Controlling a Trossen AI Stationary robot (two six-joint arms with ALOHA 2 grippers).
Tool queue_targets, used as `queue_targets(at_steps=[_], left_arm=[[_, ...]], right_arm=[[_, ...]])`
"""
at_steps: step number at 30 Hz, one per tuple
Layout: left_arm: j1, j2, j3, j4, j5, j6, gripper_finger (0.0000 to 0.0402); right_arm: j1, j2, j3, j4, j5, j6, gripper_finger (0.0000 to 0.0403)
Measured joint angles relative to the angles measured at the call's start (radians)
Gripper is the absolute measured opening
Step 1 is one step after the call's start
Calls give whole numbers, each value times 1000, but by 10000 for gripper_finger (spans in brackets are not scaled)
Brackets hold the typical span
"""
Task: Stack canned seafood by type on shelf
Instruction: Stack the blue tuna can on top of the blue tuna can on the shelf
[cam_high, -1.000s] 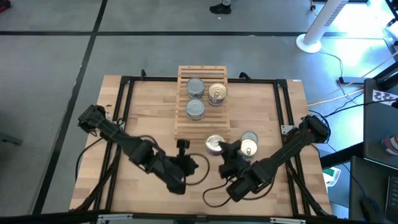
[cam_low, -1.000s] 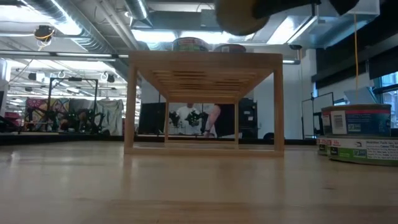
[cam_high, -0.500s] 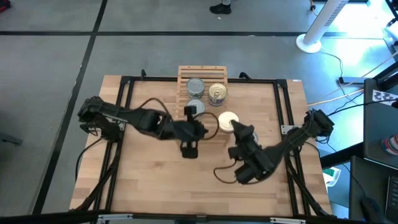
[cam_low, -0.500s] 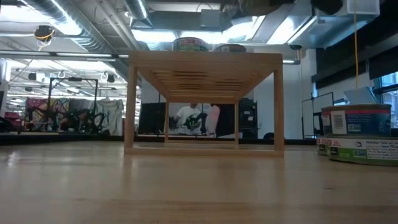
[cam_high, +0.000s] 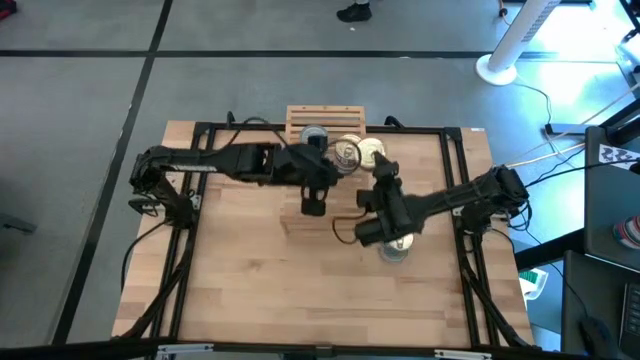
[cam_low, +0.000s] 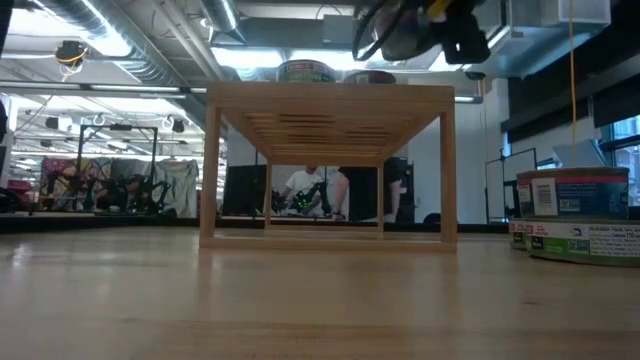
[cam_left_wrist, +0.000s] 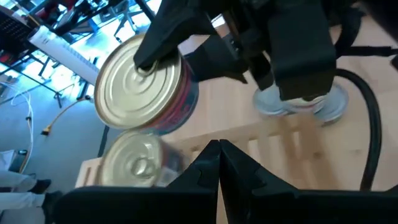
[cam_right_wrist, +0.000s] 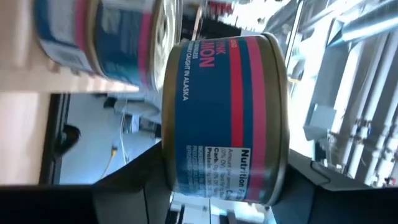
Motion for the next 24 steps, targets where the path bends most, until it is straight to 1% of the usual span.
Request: queue_targets(at_steps=[2,5,9,14,17,20,24], left_arm=[[35,0,0,0,27,34,5],[85,0,0,0,67,68,5],[141,0,0,-1,130,119,5],[203,-10,0,-3,202,200,5],[235,-19,-1,4,275,211,5],[260,-26,-1,0,364,211,5],[271,-26,-1,-2,406,211,5]], right_arm=[[-27,0,0,0,-1,-21,210],[-52,0,0,1,-5,-41,199],[-57,0,0,1,-12,-47,194],[-57,1,0,2,-34,-70,212],[-57,1,0,2,-34,-74,213],[-56,1,0,2,-34,-95,199],[-55,1,0,10,-34,-123,194]])
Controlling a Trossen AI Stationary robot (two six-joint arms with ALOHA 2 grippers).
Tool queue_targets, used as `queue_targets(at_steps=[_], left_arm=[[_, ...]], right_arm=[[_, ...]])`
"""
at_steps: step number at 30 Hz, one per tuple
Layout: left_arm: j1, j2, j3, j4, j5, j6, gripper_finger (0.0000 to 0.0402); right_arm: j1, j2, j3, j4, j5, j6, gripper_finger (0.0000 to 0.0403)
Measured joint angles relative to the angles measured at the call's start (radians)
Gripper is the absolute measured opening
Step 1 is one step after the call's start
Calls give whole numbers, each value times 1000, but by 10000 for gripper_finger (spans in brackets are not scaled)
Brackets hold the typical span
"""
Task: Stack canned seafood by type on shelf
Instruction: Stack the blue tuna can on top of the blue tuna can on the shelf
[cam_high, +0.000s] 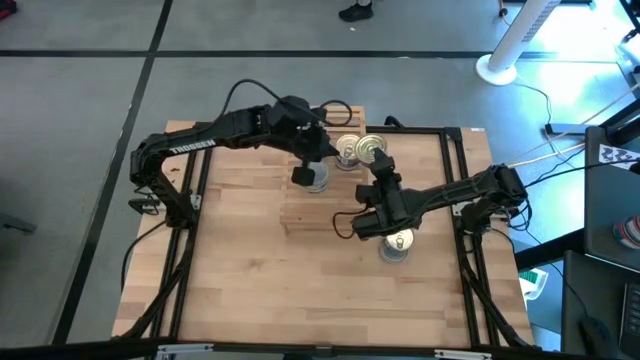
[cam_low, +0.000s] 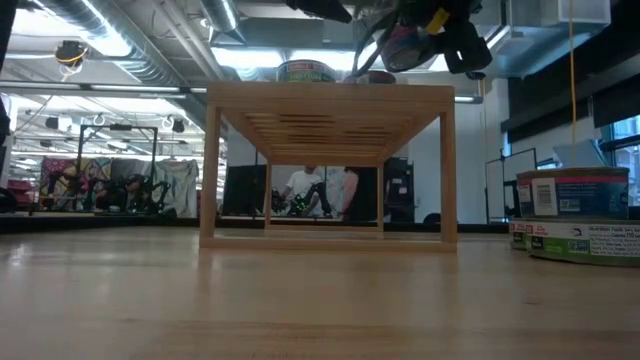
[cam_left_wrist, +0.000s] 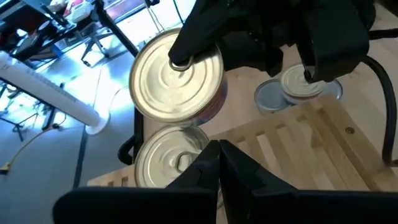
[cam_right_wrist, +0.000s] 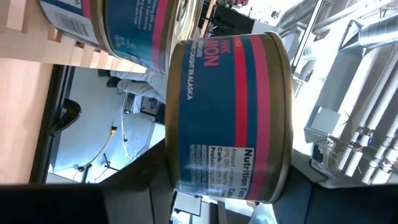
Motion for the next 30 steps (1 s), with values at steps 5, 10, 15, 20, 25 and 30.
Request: queue_targets(at_steps=[5,10,15,20,25,30], left_arm=[[-1,0,0,0,3,30,5],[-1,0,0,0,3,33,5],[-1,0,0,-3,3,36,5],[-1,-2,0,-7,3,50,5],[-1,-3,0,-7,2,52,5],[-1,-3,0,1,3,56,5]], right_arm=[[0,1,26,7,0,-4,214],[0,1,123,7,-2,-3,198],[0,1,190,17,-52,-3,194],[-1,-25,194,20,-106,-10,216],[-1,-68,194,115,-221,-134,194],[-10,-119,194,318,-381,-308,194]])
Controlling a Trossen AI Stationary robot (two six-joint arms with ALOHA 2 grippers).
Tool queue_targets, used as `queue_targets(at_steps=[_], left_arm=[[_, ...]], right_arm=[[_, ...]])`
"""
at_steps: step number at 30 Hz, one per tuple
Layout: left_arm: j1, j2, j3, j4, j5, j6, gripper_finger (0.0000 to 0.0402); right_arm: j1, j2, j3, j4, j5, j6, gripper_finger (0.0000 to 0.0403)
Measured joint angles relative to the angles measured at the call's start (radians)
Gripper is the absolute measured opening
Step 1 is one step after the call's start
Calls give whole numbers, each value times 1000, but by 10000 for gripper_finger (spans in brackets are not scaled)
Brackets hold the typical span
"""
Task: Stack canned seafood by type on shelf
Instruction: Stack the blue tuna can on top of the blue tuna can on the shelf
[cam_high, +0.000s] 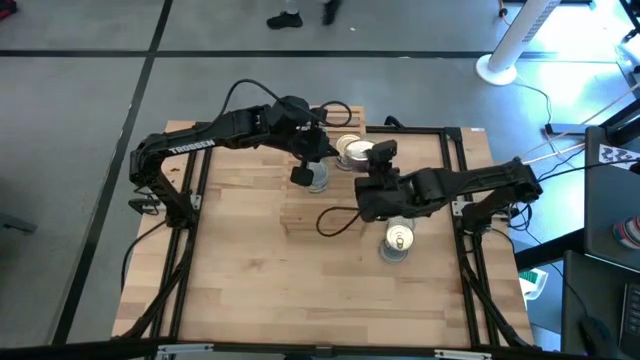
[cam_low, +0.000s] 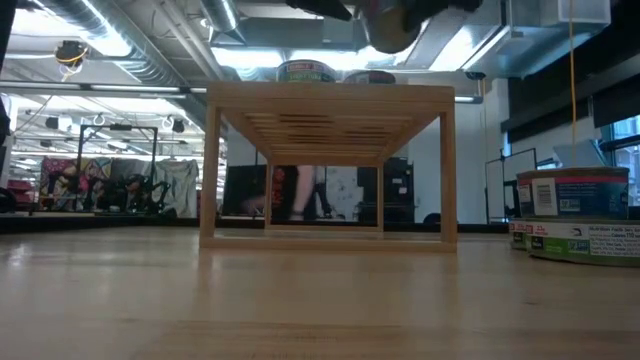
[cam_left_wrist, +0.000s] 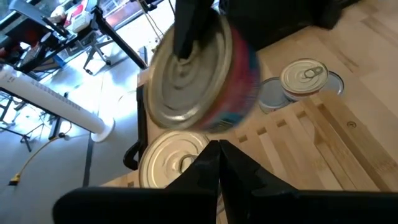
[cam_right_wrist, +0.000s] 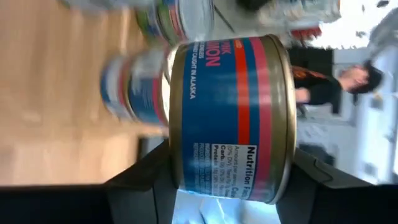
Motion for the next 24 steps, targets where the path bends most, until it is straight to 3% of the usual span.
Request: queue_targets(at_steps=[5,11,19,24], left_arm=[[-1,0,0,-7,0,-7,5],[-2,0,0,-8,0,-8,5],[-2,0,0,-10,0,0,5],[-2,0,0,-19,1,0,5]], right_arm=[[-46,-24,0,131,-79,-113,207],[-111,-27,-33,187,-146,-171,193],[-152,-25,-136,393,-182,-330,204],[-153,-26,-141,417,-171,-381,198]])
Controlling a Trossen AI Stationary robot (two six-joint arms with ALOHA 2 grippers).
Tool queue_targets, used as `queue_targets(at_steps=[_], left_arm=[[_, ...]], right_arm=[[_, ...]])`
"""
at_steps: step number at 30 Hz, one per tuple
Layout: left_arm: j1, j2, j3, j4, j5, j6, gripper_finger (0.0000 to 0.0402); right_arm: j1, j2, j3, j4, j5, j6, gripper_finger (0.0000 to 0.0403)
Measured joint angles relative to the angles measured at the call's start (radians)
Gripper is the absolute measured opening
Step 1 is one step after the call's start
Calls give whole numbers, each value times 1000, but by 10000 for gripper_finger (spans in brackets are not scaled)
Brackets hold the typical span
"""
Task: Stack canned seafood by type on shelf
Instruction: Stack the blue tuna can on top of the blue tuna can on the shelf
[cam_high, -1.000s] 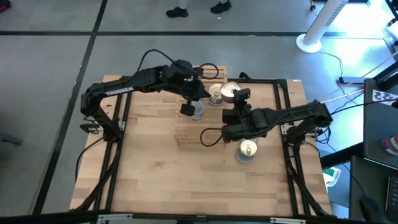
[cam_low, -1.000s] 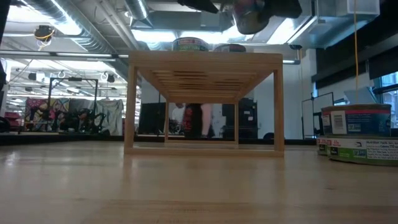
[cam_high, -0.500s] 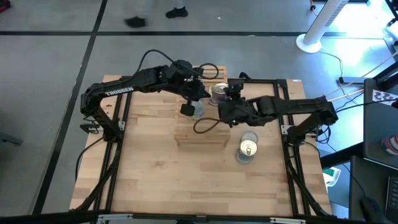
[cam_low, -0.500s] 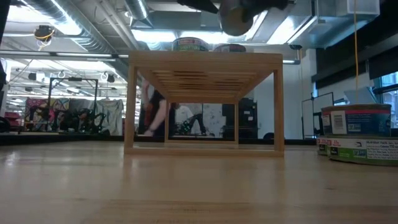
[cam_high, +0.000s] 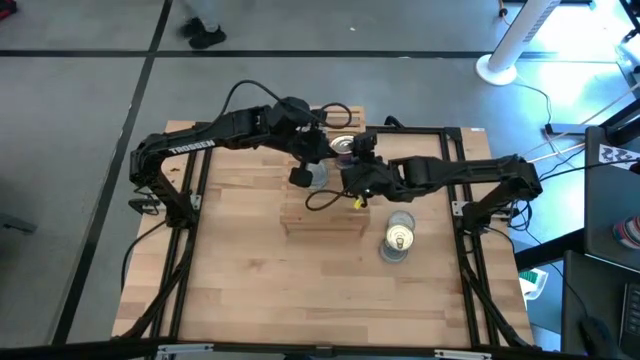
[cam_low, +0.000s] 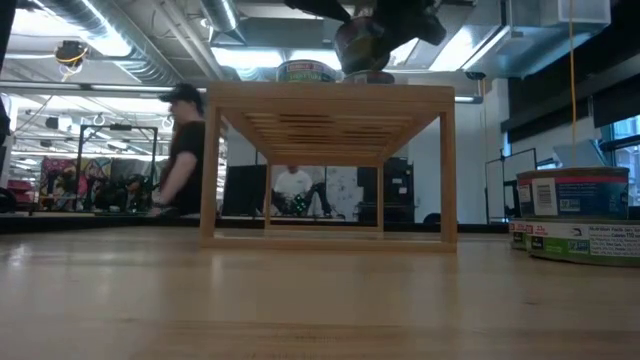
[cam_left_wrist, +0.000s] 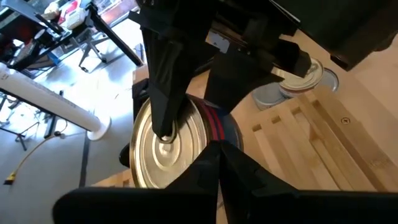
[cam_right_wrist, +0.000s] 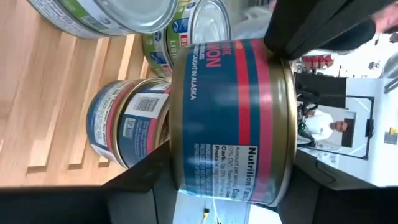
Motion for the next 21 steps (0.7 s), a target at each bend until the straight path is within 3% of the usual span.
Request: queue_targets(at_steps=[10,14,21], left_arm=[[0,0,-17,-15,-1,30,5],[-1,6,-45,-19,-2,60,5],[1,9,-72,54,-7,113,5]], right_arm=[[-72,0,0,-15,-32,15,216],[-83,0,0,-13,-35,18,206],[-80,0,0,-11,-40,18,210]])
